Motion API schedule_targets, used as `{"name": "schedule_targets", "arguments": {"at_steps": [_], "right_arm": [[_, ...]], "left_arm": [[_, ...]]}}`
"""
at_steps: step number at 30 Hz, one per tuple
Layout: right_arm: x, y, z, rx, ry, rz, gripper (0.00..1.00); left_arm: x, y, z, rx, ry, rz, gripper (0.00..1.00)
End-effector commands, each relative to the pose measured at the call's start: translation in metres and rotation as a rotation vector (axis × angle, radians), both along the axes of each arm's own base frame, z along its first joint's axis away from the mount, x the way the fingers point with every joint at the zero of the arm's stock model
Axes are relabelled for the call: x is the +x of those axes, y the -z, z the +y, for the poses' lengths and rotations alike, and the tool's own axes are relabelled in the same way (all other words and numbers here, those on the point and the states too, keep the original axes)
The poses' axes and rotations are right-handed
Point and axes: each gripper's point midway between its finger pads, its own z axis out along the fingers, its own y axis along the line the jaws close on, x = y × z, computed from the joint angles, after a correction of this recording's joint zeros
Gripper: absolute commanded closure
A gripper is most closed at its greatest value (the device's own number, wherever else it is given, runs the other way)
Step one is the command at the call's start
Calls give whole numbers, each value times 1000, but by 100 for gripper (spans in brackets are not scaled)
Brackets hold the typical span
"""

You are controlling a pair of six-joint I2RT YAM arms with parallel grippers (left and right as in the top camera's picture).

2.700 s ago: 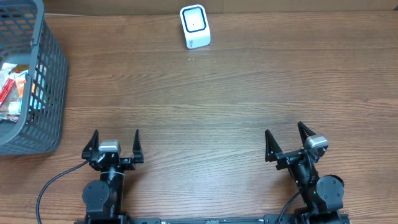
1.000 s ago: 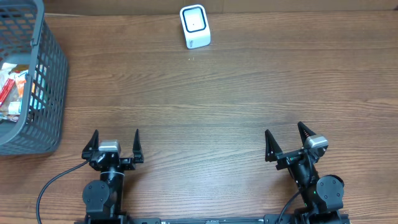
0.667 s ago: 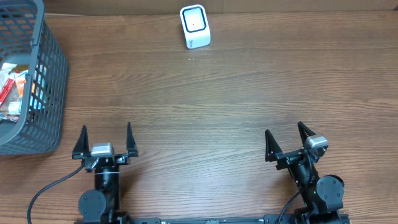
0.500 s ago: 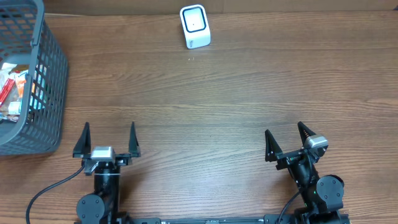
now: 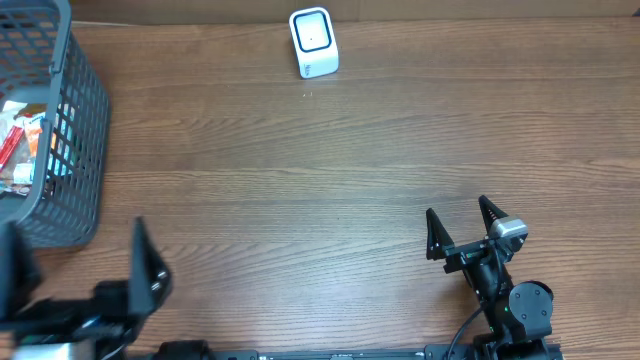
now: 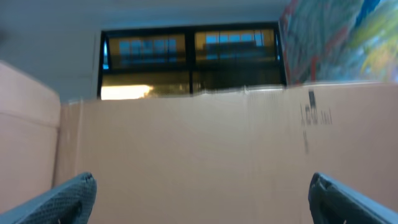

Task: Scan the item barcode
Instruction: 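Raise the left gripper and move it into the grey basket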

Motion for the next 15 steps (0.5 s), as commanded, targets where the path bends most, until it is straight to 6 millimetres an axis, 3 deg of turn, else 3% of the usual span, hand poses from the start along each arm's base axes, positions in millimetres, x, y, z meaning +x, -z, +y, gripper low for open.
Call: {"name": "schedule_targets", "arguments": {"at_steps": [1,4,7,11,15], "right_arm": [[1,3,-1,3,7,2,0],[1,3,-1,3,7,2,0],[1,3,-1,3,7,2,0],[1,3,-1,3,7,2,0],[1,3,-1,3,7,2,0]], "left_arm": [[-16,-54,2,18,-33,-40,0],[-27,-93,2,18,-33,-35,0],[-29,-118,2,69,-71,11,0],[-22,-130,2,105,-94,56,0],[-13,-127,2,106,-93,80,0]]}}
